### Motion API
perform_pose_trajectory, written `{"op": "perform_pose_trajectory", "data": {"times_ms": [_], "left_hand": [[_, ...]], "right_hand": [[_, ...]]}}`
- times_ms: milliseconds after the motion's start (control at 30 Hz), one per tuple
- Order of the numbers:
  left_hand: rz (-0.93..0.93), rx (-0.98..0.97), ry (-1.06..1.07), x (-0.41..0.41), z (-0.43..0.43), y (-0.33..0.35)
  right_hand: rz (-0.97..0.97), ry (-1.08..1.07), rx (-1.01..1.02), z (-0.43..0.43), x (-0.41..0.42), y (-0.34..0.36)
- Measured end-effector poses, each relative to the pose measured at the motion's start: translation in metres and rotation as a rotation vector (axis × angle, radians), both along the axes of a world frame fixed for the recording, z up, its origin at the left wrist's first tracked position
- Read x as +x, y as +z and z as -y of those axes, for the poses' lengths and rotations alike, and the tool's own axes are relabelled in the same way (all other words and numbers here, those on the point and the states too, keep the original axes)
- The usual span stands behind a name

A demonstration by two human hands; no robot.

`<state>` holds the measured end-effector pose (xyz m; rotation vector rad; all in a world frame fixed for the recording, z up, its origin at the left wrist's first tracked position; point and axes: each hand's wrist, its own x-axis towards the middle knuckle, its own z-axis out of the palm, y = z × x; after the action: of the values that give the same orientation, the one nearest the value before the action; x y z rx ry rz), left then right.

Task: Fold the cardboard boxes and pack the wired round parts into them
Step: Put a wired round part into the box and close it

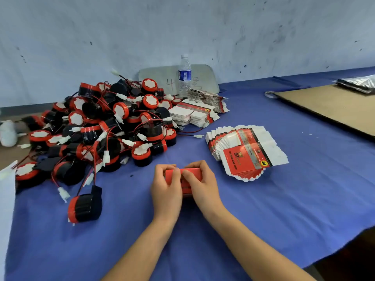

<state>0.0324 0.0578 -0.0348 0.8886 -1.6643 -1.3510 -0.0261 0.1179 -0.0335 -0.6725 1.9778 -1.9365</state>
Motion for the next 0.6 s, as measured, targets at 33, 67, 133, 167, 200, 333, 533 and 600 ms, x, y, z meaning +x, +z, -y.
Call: {"op": "perform_pose_trajectory", "data": {"times_ms": [33, 67, 133, 167, 200, 333, 533, 600], "left_hand": [[-0.08, 0.007, 0.0, 0.002, -0.001, 0.002], [-0.141, 0.017, -0.008, 0.003, -0.001, 0.004], [-0.18, 0.035, -0.046, 0.003, 0.0, 0.006], [-0.171, 0.027, -0.065, 0.003, 0.0, 0.006], [-0.156, 0.01, -0.08, 0.002, 0.001, 0.004], [-0.119, -0.083, -0.096, 0.0, 0.005, 0.001], [-0.09, -0.106, -0.123, 0.001, 0.006, -0.003], [-0.073, -0.081, -0.17, 0.002, 0.007, -0.005]], "right_hand": [[-0.029, 0.002, -0.077, -0.001, 0.002, 0.001], [-0.049, 0.012, -0.138, -0.002, 0.003, 0.003], [-0.075, 0.046, -0.189, -0.004, 0.001, 0.005], [-0.088, 0.063, -0.192, -0.005, 0.0, 0.006], [-0.096, 0.073, -0.183, -0.006, -0.003, 0.005], [-0.105, 0.112, -0.107, -0.007, -0.012, 0.007], [-0.106, 0.154, -0.059, -0.008, -0.018, 0.005], [-0.074, 0.216, -0.004, -0.015, -0.022, 0.009]]}}
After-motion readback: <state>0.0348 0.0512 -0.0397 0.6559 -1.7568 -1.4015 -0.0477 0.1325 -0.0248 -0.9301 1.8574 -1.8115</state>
